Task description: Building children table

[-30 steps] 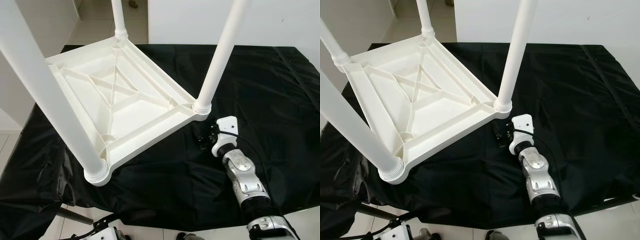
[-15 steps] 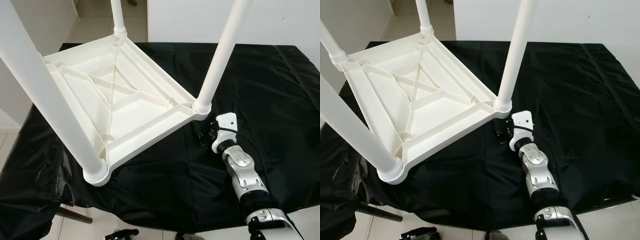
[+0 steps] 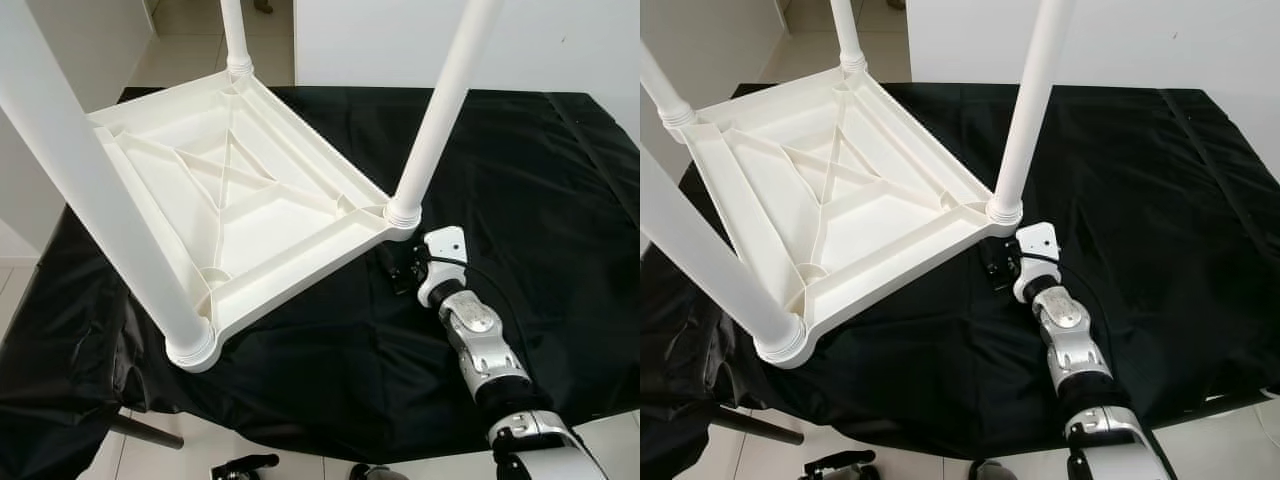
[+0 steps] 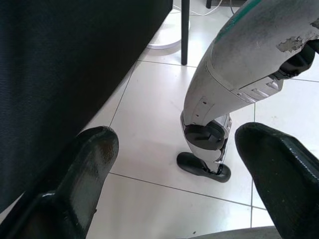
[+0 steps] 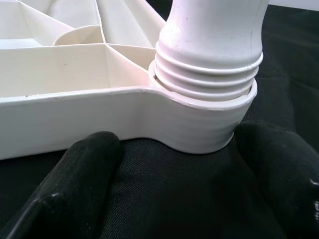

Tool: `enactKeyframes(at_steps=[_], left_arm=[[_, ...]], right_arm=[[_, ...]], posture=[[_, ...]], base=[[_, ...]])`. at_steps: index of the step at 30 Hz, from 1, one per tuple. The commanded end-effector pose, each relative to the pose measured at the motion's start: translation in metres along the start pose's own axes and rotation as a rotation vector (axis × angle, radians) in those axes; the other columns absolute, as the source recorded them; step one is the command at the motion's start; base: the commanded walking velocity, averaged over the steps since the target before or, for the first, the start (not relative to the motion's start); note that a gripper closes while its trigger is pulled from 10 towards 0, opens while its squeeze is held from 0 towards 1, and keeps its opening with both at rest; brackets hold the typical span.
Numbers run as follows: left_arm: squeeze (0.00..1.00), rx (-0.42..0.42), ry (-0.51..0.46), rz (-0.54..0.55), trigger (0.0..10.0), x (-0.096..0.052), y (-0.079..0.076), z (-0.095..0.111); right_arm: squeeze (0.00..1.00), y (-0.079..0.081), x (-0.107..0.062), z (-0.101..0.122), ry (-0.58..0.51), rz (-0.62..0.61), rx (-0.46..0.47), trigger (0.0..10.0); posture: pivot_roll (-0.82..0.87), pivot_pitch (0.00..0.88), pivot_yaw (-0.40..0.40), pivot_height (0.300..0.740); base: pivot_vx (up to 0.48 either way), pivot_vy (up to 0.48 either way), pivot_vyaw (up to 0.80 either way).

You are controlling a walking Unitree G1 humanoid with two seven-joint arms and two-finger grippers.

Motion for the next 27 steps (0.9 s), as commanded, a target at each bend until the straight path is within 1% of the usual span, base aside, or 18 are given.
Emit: enactKeyframes(at_steps=[1, 3, 4, 7, 8, 9, 10, 11, 13, 14, 15, 16, 17, 18, 19, 20, 25, 27], left_arm=[[0.0, -0.038, 0.049, -0.069, 10.0, -0.005, -0.023, -0.012], [0.0, -0.04, 0.006, -0.045, 10.0, -0.009, -0.02, -0.008], [0.0, -0.04, 0.006, -0.045, 10.0, -0.009, -0.02, -0.008], [0.0, -0.05, -0.029, -0.005, 10.0, -0.009, -0.013, -0.006], [0.0, -0.015, -0.062, 0.044, 10.0, -0.037, 0.004, 0.009], [0.0, -0.015, -0.062, 0.044, 10.0, -0.037, 0.004, 0.009], [0.0, 0.01, -0.096, 0.054, 10.0, -0.056, 0.012, 0.025], [0.0, 0.034, -0.137, 0.064, 10.0, -0.074, 0.024, 0.047], [0.0, 0.034, -0.137, 0.064, 10.0, -0.074, 0.024, 0.047], [0.0, 0.045, -0.181, 0.065, 10.0, -0.083, 0.035, 0.072], [0.0, 0.045, -0.181, 0.065, 10.0, -0.083, 0.035, 0.072], [0.0, 0.066, -0.251, 0.082, 10.0, -0.085, 0.053, 0.114], [0.0, 0.066, -0.251, 0.082, 10.0, -0.085, 0.053, 0.114], [0.0, 0.088, -0.285, 0.086, 10.0, -0.081, 0.062, 0.139], [0.0, 0.088, -0.285, 0.086, 10.0, -0.081, 0.062, 0.139], [0.0, 0.086, -0.304, 0.088, 10.0, -0.078, 0.064, 0.147], [0.0, 0.081, -0.323, 0.084, 10.0, -0.075, 0.064, 0.157], [0.0, 0.076, -0.356, 0.101, 10.0, -0.072, 0.071, 0.171]], right_arm=[[0.0, 0.005, -0.001, -0.003, 0.003, 0.02, -0.002, 10.0], [0.0, 0.006, 0.001, -0.003, 0.002, 0.03, -0.007, 10.0], [0.0, 0.006, 0.001, -0.003, 0.002, 0.03, -0.007, 10.0], [0.0, 0.008, 0.003, -0.004, 0.005, 0.036, -0.01, 10.0], [0.0, 0.009, 0.003, -0.004, 0.004, 0.04, -0.011, 10.0], [0.0, 0.009, 0.003, -0.004, 0.004, 0.04, -0.011, 10.0], [0.0, 0.009, 0.004, -0.004, 0.002, 0.043, -0.011, 10.0], [0.0, 0.01, 0.004, -0.004, -0.001, 0.046, -0.012, 10.0], [0.0, 0.01, 0.004, -0.004, -0.001, 0.046, -0.012, 10.0], [0.0, 0.01, 0.004, -0.004, -0.003, 0.048, -0.013, 10.0], [0.0, 0.01, 0.004, -0.004, -0.003, 0.048, -0.013, 10.0], [0.0, 0.01, 0.004, -0.004, -0.006, 0.049, -0.015, 10.0], [0.0, 0.01, 0.004, -0.004, -0.006, 0.049, -0.015, 10.0], [0.0, 0.009, 0.005, -0.002, -0.012, 0.047, -0.012, 10.0], [0.0, 0.009, 0.005, -0.002, -0.012, 0.047, -0.012, 10.0], [0.0, 0.01, 0.006, -0.002, -0.015, 0.047, -0.012, 10.0], [0.0, 0.01, 0.006, -0.002, -0.016, 0.048, -0.012, 10.0], [0.0, 0.01, 0.007, -0.003, -0.014, 0.049, -0.014, 10.0]], posture=[[0.16, 0.162, -0.005, 0.74], [0.16, 0.163, -0.007, 0.74], [0.16, 0.163, -0.007, 0.74], [0.17, 0.165, -0.01, 0.74], [0.17, 0.165, -0.01, 0.74], [0.17, 0.165, -0.01, 0.74], [0.17, 0.165, -0.01, 0.74], [0.17, 0.166, -0.011, 0.74], [0.17, 0.166, -0.011, 0.74], [0.18, 0.165, -0.014, 0.74], [0.18, 0.165, -0.014, 0.74], [0.18, 0.165, -0.016, 0.74], [0.18, 0.165, -0.016, 0.74], [0.18, 0.164, -0.018, 0.74], [0.18, 0.164, -0.018, 0.74], [0.18, 0.163, -0.019, 0.74], [0.18, 0.163, -0.018, 0.74], [0.18, 0.162, -0.022, 0.74]], base=[[0.0, 0.0, 0.0], [0.0, 0.0, 0.0], [0.0, 0.0, 0.0], [0.0, 0.0, 0.0], [0.0, 0.0, 0.0], [0.0, 0.0, 0.0], [0.0, 0.0, 0.0], [0.0, 0.0, 0.0], [0.0, 0.0, 0.0], [0.0, 0.0, 0.0], [0.0, 0.0, 0.0], [0.0, 0.0, 0.0], [0.0, 0.0, 0.0], [0.0, 0.0, 0.0], [0.0, 0.0, 0.0], [0.0, 0.0, 0.0], [0.0, 0.0, 0.0], [0.0, 0.0, 0.0]])
Point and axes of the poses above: a point about 5 cm out from each wrist's last joint towards the gripper, its own x axis pointing out of the wrist towards the gripper, its own z axis along the axis of the wrist's last joint, y = z × x, the point moved 3 cm from there along x, pointing out of the wrist towards the gripper, and after that the axes turned 12 degrees about -x, right-handed, at the moved point
